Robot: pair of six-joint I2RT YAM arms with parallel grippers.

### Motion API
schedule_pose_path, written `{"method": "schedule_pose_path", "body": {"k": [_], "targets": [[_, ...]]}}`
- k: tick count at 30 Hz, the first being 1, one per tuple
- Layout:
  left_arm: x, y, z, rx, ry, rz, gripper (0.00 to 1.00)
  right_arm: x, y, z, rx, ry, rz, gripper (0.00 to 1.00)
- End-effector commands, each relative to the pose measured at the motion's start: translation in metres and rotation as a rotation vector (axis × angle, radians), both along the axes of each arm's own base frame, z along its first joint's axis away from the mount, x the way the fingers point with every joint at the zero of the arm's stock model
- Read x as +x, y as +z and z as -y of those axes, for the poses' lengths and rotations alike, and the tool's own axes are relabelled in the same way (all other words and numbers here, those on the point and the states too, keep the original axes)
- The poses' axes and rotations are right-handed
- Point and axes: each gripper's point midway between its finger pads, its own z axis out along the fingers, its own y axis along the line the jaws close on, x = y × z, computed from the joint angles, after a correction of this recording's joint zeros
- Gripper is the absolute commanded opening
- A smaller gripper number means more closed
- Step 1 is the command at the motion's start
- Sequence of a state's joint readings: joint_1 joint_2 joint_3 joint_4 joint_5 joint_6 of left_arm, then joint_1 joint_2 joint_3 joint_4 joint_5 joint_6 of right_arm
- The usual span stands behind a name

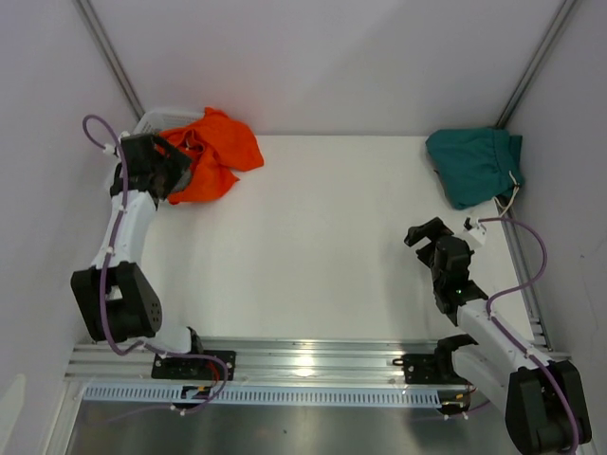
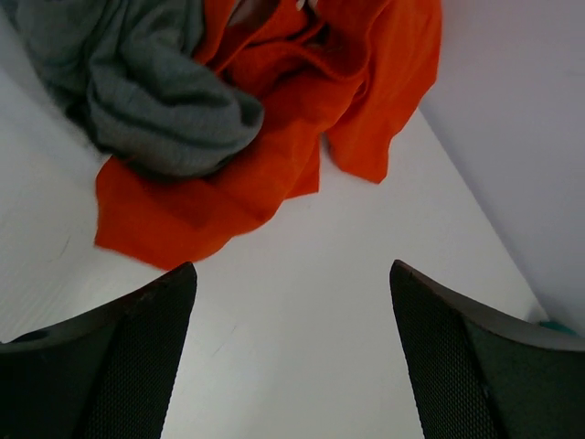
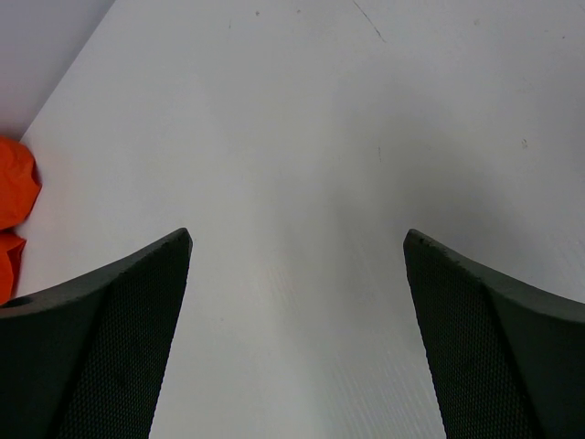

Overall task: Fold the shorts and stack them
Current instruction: Grab the shorts from the pile

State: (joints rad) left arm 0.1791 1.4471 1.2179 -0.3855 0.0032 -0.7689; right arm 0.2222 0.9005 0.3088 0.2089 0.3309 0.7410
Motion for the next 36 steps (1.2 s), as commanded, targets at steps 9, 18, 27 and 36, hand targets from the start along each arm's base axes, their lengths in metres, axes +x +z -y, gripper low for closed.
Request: {"method": "schedule_pose_path", "body": {"k": [9, 18, 27, 36], "targets": [[0.084, 0.077, -0.020, 0.005, 0.104, 0.119, 0.84, 0.006, 0.011, -0.006, 0.040, 0.020, 0.042, 1.00], [0.140, 0.044, -0.028, -0.006, 0.144, 0.096, 0.90, 0.006, 0.011, -0.006, 0.042, 0.026, 0.041, 0.99], [0.177, 0.009, -0.038, -0.036, 0.205, 0.106, 0.99, 0.007, 0.010, -0.008, 0.044, 0.034, 0.041, 1.00], [0.212, -0.002, -0.052, -0.050, 0.264, 0.157, 0.98, 0.008, 0.010, -0.008, 0.039, 0.043, 0.046, 0.99]]}}
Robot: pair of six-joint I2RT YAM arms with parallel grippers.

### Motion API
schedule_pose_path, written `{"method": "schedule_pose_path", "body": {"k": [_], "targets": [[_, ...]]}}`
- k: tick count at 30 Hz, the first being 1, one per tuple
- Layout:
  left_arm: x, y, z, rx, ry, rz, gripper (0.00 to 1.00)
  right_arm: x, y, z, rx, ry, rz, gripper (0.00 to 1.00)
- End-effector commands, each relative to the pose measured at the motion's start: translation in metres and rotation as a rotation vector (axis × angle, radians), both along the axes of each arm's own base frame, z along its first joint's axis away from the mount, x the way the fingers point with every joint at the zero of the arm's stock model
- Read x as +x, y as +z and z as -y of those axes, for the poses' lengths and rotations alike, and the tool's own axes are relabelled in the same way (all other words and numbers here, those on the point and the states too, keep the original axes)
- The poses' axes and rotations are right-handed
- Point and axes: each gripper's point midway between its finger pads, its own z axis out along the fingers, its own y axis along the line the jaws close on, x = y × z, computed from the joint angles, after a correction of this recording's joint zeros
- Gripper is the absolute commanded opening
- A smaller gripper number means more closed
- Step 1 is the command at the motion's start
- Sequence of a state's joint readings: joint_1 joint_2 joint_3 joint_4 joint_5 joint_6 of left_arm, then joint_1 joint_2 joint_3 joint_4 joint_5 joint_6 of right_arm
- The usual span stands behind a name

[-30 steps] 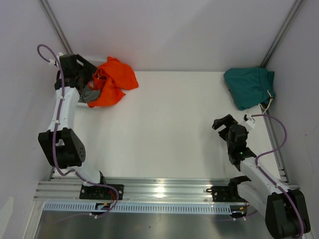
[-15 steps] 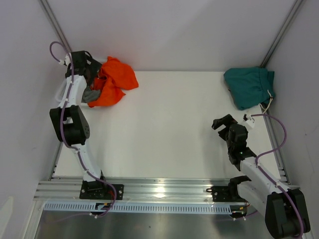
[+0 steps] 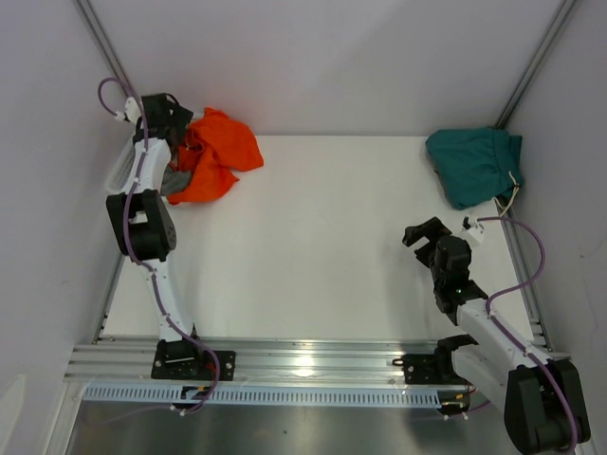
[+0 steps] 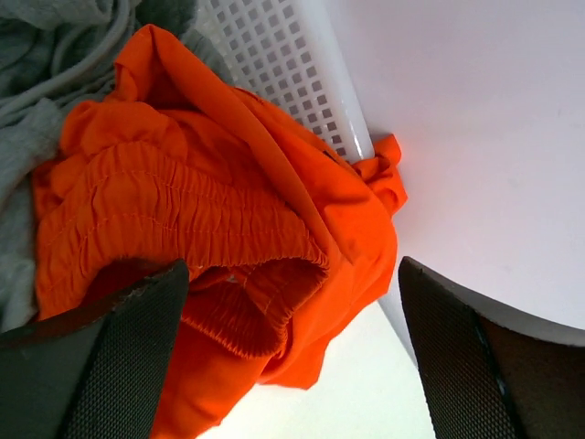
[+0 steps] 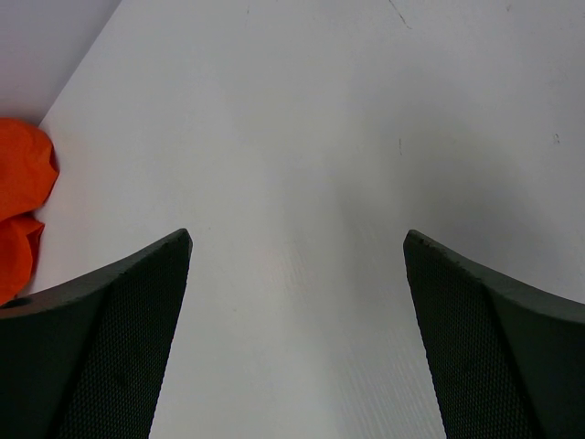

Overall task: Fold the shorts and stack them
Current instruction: Grab the shorts from the pile

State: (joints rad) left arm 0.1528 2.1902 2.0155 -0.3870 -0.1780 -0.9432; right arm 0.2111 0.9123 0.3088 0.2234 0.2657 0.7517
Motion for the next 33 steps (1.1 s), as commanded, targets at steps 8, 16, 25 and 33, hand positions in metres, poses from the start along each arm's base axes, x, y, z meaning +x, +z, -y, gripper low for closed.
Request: {"method": "schedule_pose_path", "body": {"k": [8, 16, 25, 33], "targets": [[0.006, -0.015, -0.016, -0.074, 0.167, 0.012, 0.89, 0.009, 0.007, 0.000, 0.007, 0.000, 0.036, 1.00], [-0.001, -0.042, -0.031, -0.138, 0.211, 0.037, 0.71, 0.009, -0.001, -0.001, 0.006, 0.004, 0.018, 1.00], [0.001, -0.010, -0.060, -0.080, 0.196, 0.126, 0.00, 0.010, 0.000, -0.004, 0.009, 0.023, 0.019, 1.00], [-0.015, 0.110, -0.045, 0.020, 0.086, 0.296, 0.00, 0.012, 0.002, -0.012, 0.024, 0.059, 0.024, 0.99]]}}
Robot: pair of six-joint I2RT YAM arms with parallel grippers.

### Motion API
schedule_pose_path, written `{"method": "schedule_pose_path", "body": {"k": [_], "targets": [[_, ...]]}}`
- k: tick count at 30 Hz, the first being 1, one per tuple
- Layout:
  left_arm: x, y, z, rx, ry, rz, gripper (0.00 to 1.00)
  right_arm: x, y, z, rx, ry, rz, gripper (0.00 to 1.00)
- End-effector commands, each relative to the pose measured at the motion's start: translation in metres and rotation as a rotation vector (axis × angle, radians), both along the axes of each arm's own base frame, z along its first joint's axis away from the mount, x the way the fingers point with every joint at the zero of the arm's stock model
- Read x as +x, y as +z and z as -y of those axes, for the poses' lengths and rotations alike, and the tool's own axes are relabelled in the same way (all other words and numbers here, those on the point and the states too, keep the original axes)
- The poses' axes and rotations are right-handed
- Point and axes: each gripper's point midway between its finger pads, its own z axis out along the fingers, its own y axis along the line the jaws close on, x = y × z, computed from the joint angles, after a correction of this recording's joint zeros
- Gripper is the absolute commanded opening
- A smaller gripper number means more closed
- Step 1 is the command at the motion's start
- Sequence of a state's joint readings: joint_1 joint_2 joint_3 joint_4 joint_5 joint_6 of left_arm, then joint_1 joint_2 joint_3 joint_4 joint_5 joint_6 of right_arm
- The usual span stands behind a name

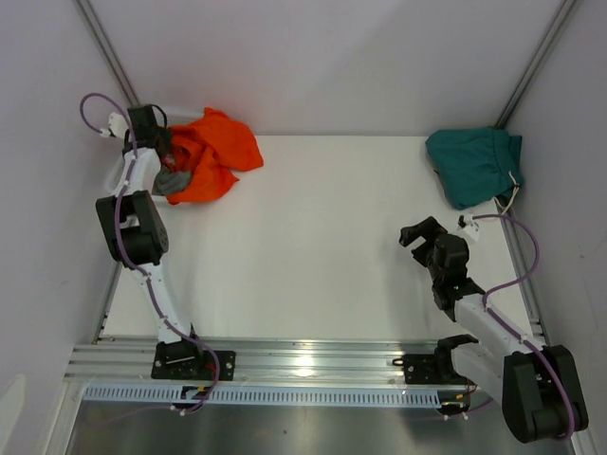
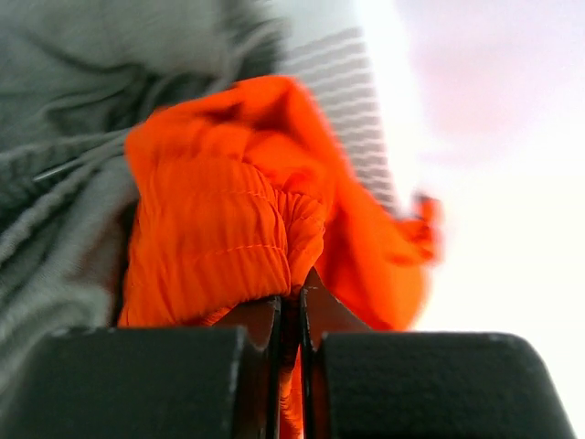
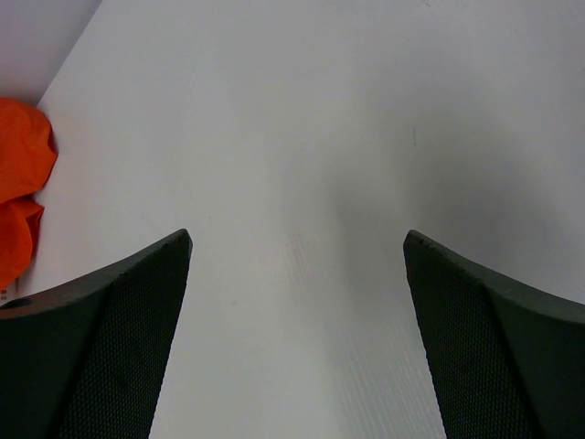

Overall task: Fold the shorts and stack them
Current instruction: Grab the shorts from the pile, then move the shorts to the center of the board

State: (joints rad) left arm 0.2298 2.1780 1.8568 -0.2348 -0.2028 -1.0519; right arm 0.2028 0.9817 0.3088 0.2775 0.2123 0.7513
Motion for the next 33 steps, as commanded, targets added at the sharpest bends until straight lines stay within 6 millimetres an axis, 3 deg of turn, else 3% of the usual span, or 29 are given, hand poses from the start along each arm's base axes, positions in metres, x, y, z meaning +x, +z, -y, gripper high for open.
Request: {"method": "schedule_pose_path", "body": {"k": [1, 3, 4, 5, 6, 7, 8, 10, 11, 13, 14, 16, 17, 19, 20, 22, 23, 24, 25, 26, 27, 28, 30, 31, 33], "targets": [[-0.009, 0.158, 0.009, 0.122, -0.072, 0.273, 0.00, 0.007, 0.012, -0.004, 0.010, 0.020, 0.048, 0.99], [-0.021, 0.221, 0.031, 0.180, -0.170, 0.376, 0.00, 0.007, 0.012, -0.006, 0.012, 0.031, 0.050, 1.00], [-0.026, 0.242, 0.041, 0.203, -0.205, 0.413, 0.00, 0.007, 0.011, -0.007, 0.005, 0.037, 0.047, 1.00], [-0.035, 0.274, 0.058, 0.236, -0.258, 0.474, 0.00, 0.008, 0.012, -0.008, 0.006, 0.046, 0.049, 0.99], [-0.043, 0.323, 0.075, 0.297, -0.323, 0.601, 0.00, 0.008, 0.013, -0.010, 0.004, 0.054, 0.052, 0.99], [-0.052, 0.343, 0.100, 0.351, -0.444, 0.649, 0.01, 0.008, 0.015, -0.010, 0.003, 0.059, 0.055, 0.99], [-0.072, 0.379, 0.123, 0.388, -0.486, 0.719, 0.00, 0.008, 0.016, -0.011, -0.004, 0.070, 0.059, 0.99], [-0.098, 0.409, 0.146, 0.439, -0.538, 0.763, 0.00, 0.008, 0.022, -0.020, -0.008, 0.125, 0.081, 0.99], [-0.113, 0.425, 0.167, 0.447, -0.592, 0.803, 0.01, 0.009, 0.028, -0.024, -0.025, 0.159, 0.109, 0.99], [-0.153, 0.460, 0.191, 0.504, -0.642, 0.873, 0.00, 0.007, 0.038, -0.034, -0.041, 0.211, 0.150, 0.99], [-0.169, 0.469, 0.222, 0.510, -0.719, 0.910, 0.00, 0.007, 0.047, -0.039, -0.051, 0.235, 0.178, 0.99], [-0.205, 0.492, 0.242, 0.572, -0.758, 0.956, 0.01, 0.004, 0.063, -0.047, -0.084, 0.266, 0.210, 0.99], [-0.224, 0.500, 0.266, 0.573, -0.828, 1.002, 0.00, 0.004, 0.077, -0.052, -0.088, 0.283, 0.222, 0.99], [-0.255, 0.513, 0.282, 0.553, -0.881, 1.061, 0.00, 0.001, 0.107, -0.053, -0.103, 0.299, 0.284, 0.99], [-0.268, 0.515, 0.295, 0.522, -0.925, 1.081, 0.00, -0.003, 0.114, -0.054, -0.108, 0.308, 0.281, 1.00], [-0.289, 0.511, 0.313, 0.473, -1.016, 1.100, 0.00, -0.007, 0.162, -0.054, -0.117, 0.323, 0.380, 1.00], [-0.293, 0.498, 0.330, 0.430, -1.067, 1.069, 0.00, -0.012, 0.172, -0.057, -0.123, 0.349, 0.387, 0.99], [-0.296, 0.489, 0.338, 0.419, -1.088, 1.042, 0.01, -0.016, 0.199, -0.061, -0.116, 0.375, 0.438, 0.99], [-0.307, 0.489, 0.338, 0.463, -1.069, 1.042, 0.01, -0.020, 0.209, -0.063, -0.117, 0.393, 0.453, 1.00], [-0.318, 0.483, 0.353, 0.451, -1.092, 1.036, 0.01, -0.023, 0.211, -0.066, -0.115, 0.414, 0.438, 0.99], [-0.298, 0.439, 0.366, 0.438, -1.110, 0.924, 0.01, -0.028, 0.215, -0.074, -0.104, 0.472, 0.440, 1.00], [-0.297, 0.430, 0.369, 0.425, -1.092, 0.904, 0.01, -0.030, 0.221, -0.079, -0.098, 0.502, 0.444, 0.99], [-0.289, 0.369, 0.388, 0.376, -1.142, 0.802, 0.03, -0.041, 0.218, -0.094, -0.073, 0.606, 0.437, 0.98], [-0.283, 0.356, 0.387, 0.338, -1.106, 0.763, 0.02, -0.046, 0.209, -0.100, -0.062, 0.645, 0.425, 0.98], [-0.275, 0.301, 0.396, 0.298, -1.120, 0.644, 0.01, -0.065, 0.213, -0.114, -0.036, 0.740, 0.476, 0.99]]}}
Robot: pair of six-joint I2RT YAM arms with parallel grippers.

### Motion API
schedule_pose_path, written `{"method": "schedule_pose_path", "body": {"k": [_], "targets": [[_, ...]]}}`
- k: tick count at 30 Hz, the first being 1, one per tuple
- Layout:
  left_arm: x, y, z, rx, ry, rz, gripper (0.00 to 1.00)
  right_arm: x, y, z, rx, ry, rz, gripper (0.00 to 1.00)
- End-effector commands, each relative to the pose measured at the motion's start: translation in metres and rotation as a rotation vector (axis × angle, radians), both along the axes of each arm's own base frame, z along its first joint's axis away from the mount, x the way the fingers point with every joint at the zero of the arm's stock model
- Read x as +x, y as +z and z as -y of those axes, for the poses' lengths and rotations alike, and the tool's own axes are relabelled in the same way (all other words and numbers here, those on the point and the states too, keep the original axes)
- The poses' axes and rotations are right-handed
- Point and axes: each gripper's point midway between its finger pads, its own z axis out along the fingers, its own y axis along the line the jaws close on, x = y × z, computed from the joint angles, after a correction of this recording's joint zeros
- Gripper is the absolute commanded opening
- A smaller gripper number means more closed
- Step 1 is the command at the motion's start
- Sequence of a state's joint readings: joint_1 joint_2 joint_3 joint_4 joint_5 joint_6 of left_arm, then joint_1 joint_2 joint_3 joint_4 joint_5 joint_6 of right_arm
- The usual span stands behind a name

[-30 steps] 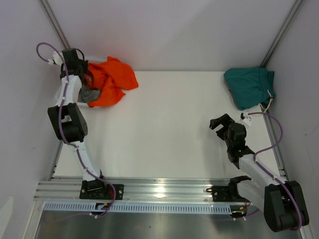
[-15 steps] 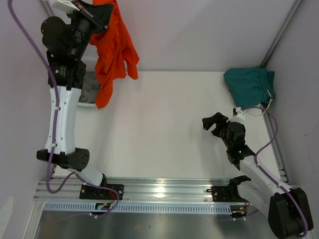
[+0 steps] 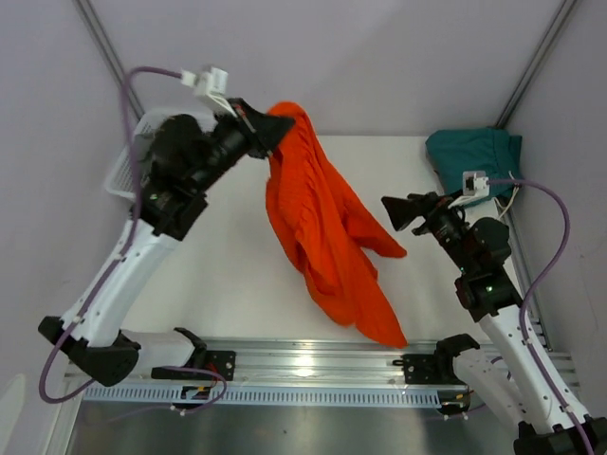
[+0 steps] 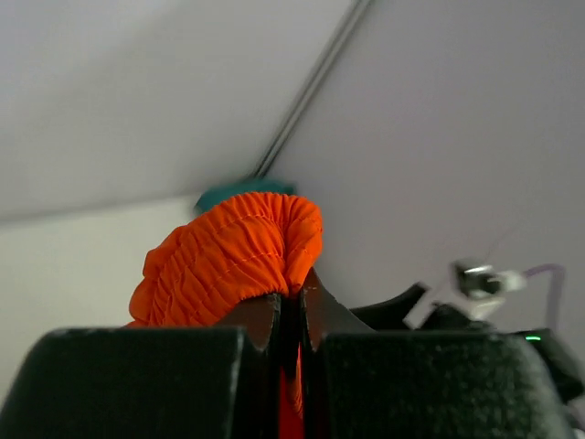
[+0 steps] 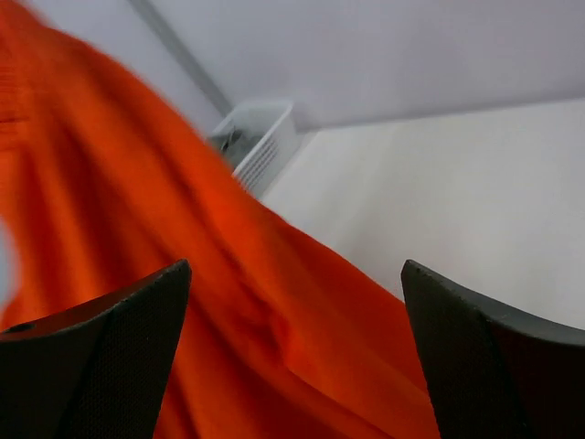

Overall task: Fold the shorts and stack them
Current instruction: Move the shorts to the center of the board, then flatten the shorts out

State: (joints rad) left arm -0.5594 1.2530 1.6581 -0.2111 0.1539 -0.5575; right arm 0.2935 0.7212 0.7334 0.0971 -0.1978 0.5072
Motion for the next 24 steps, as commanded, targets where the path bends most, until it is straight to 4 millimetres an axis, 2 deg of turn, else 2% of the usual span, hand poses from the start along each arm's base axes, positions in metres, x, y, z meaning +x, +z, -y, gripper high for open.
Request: {"method": "schedule_pose_path", "body": {"k": [1, 3, 4, 5, 7, 8, 9, 10, 11, 12, 13, 14, 15, 16, 18, 19, 21, 22, 24], "targets": [[0.036, -0.089, 0.011, 0.055, 0.110, -0.194, 0.00, -0.036, -0.033, -0.036, -0.047, 0.249, -0.048, 1.00], [0.040, -0.105, 0.009, 0.067, 0.164, -0.228, 0.00, -0.054, -0.030, -0.047, -0.064, 0.315, 0.003, 1.00], [0.042, -0.126, 0.010, 0.087, 0.173, -0.258, 0.01, -0.059, -0.033, -0.052, -0.079, 0.341, 0.008, 1.00], [0.040, -0.130, 0.013, 0.088, 0.161, -0.260, 0.00, -0.071, -0.043, -0.064, -0.102, 0.396, -0.007, 1.00], [0.038, -0.140, 0.013, 0.096, 0.168, -0.281, 0.05, -0.079, -0.057, -0.075, -0.165, 0.423, 0.003, 1.00], [0.036, -0.145, 0.014, 0.107, 0.169, -0.289, 0.06, -0.075, -0.070, -0.076, -0.192, 0.389, -0.012, 0.99], [0.037, -0.153, 0.010, 0.124, 0.199, -0.320, 0.06, -0.085, -0.077, -0.088, -0.231, 0.427, 0.011, 1.00], [0.037, -0.158, 0.009, 0.133, 0.210, -0.343, 0.03, -0.087, -0.083, -0.093, -0.250, 0.424, 0.019, 1.00], [0.037, -0.159, 0.008, 0.136, 0.217, -0.359, 0.01, -0.079, -0.089, -0.091, -0.268, 0.356, 0.028, 0.99], [0.036, -0.168, 0.005, 0.150, 0.234, -0.401, 0.00, -0.086, -0.092, -0.102, -0.288, 0.374, 0.039, 0.99], [0.035, -0.173, 0.005, 0.156, 0.235, -0.419, 0.00, -0.082, -0.103, -0.108, -0.344, 0.368, 0.041, 1.00], [0.034, -0.179, 0.004, 0.163, 0.237, -0.436, 0.00, -0.073, -0.105, -0.108, -0.368, 0.306, 0.038, 0.99], [0.033, -0.179, 0.005, 0.152, 0.232, -0.443, 0.00, -0.076, -0.102, -0.119, -0.382, 0.322, 0.047, 0.99], [0.032, -0.180, 0.005, 0.146, 0.229, -0.445, 0.00, -0.069, -0.117, -0.128, -0.433, 0.318, 0.012, 0.99], [0.031, -0.187, 0.005, 0.140, 0.228, -0.455, 0.00, -0.062, -0.113, -0.142, -0.431, 0.313, 0.010, 0.99], [0.029, -0.189, 0.003, 0.137, 0.232, -0.458, 0.00, -0.057, -0.124, -0.152, -0.450, 0.319, -0.017, 0.99], [0.027, -0.193, 0.000, 0.127, 0.239, -0.468, 0.00, -0.050, -0.124, -0.162, -0.447, 0.314, -0.024, 0.97], [0.025, -0.193, -0.002, 0.124, 0.245, -0.467, 0.00, -0.047, -0.136, -0.169, -0.469, 0.321, -0.044, 0.95], [0.022, -0.187, -0.005, 0.112, 0.248, -0.460, 0.01, -0.046, -0.143, -0.177, -0.486, 0.328, -0.055, 0.95]]}}
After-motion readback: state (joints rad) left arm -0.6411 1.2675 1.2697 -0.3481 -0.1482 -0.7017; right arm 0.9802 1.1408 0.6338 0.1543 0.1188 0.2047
